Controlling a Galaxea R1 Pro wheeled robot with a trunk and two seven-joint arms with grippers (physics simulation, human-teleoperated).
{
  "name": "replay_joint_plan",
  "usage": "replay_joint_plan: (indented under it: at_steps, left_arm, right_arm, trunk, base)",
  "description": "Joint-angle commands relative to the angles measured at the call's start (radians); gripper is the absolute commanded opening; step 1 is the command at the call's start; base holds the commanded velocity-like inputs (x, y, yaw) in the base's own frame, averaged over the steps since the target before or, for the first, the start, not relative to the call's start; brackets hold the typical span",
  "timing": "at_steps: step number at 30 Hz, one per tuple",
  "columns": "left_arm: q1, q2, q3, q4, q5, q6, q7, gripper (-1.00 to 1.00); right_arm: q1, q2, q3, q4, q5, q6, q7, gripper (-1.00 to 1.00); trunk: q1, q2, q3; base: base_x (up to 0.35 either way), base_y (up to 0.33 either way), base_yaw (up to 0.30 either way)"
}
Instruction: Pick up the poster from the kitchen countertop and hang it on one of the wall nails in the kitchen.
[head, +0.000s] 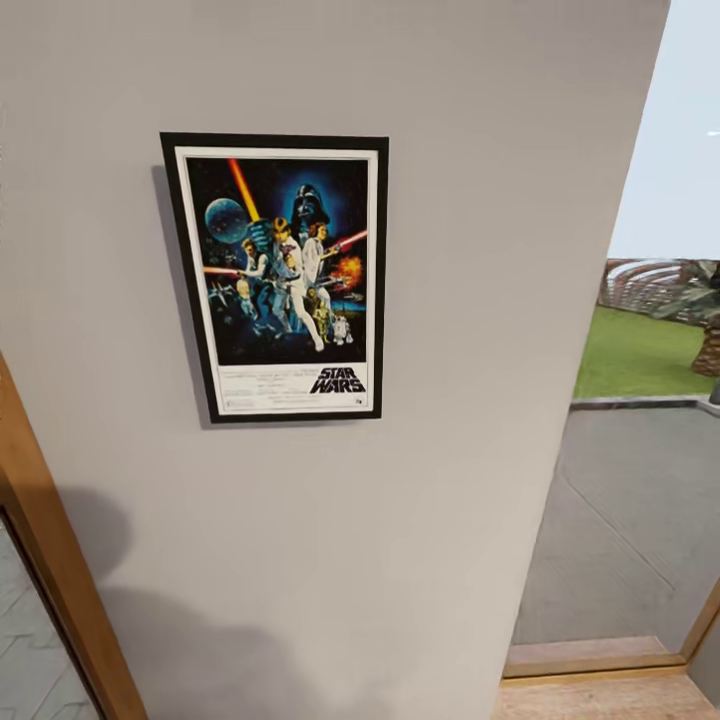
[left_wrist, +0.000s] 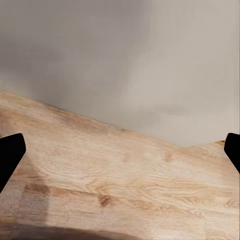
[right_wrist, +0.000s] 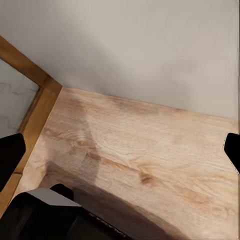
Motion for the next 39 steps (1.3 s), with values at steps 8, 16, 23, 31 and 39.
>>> replay_joint_plan:
  at_steps: [8, 16, 23, 31, 39]
  left_arm:
    - [0.000, -0.004, -0.003, 0.001, 0.006, -0.005, 0.028, 1.00]
    - [0.000, -0.004, -0.004, 0.001, 0.007, -0.005, 0.122, 1.00]
    - [0.000, -0.004, -0.001, 0.002, 0.007, -0.005, 0.134, 1.00]
    - [0.000, -0.001, -0.002, 0.001, 0.006, -0.005, 0.135, 1.00]
    - [0.000, -0.001, -0.003, 0.001, 0.005, -0.005, 0.135, 1.00]
  right_arm:
    - [0.000, 0.002, 0.003, 0.010, -0.008, -0.005, -0.125, 1.00]
    - [0.000, 0.020, 0.003, 0.032, -0.024, -0.005, -0.240, 1.00]
    - [0.000, 0.023, 0.002, 0.124, -0.043, -0.007, -0.369, 1.00]
    - [0.000, 0.030, 0.007, 0.277, -0.042, -0.003, -0.539, 1.00]
    - [0.000, 0.032, 0.007, 0.336, -0.039, -0.003, -0.563, 1.00]
  trunk:
    - [0.000, -0.001, 0.013]
    - [0.000, -0.001, 0.026]
    - [0.000, -0.001, 0.038]
    - [0.000, -0.001, 0.041]
    - [0.000, -0.001, 0.041]
  base:
    - [0.000, 0.000, 0.000]
    - [0.000, 0.000, 0.000]
    - [0.000, 0.000, 0.000]
    - [0.000, 0.000, 0.000]
    - [0.000, 0.000, 0.000]
